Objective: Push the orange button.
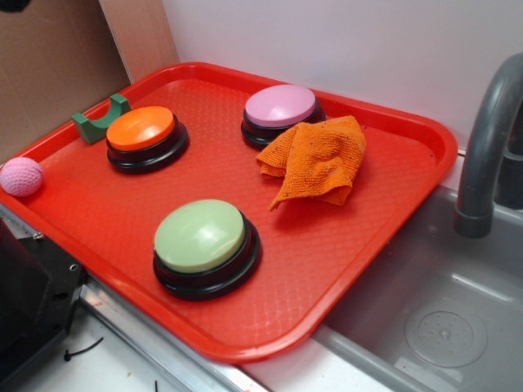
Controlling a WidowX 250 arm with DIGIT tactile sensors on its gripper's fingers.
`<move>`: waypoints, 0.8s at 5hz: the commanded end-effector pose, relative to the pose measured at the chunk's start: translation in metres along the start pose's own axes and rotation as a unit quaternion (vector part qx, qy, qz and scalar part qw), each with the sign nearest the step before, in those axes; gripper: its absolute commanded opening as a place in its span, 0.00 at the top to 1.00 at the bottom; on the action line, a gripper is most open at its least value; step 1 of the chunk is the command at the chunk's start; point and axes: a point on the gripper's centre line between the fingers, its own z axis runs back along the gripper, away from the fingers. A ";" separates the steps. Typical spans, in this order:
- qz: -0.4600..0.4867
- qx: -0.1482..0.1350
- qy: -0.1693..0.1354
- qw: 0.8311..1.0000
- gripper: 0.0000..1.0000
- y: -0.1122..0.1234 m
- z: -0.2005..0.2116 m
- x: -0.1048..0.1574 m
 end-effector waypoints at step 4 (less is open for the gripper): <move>0.073 0.042 -0.016 0.996 0.00 0.121 -0.132 0.103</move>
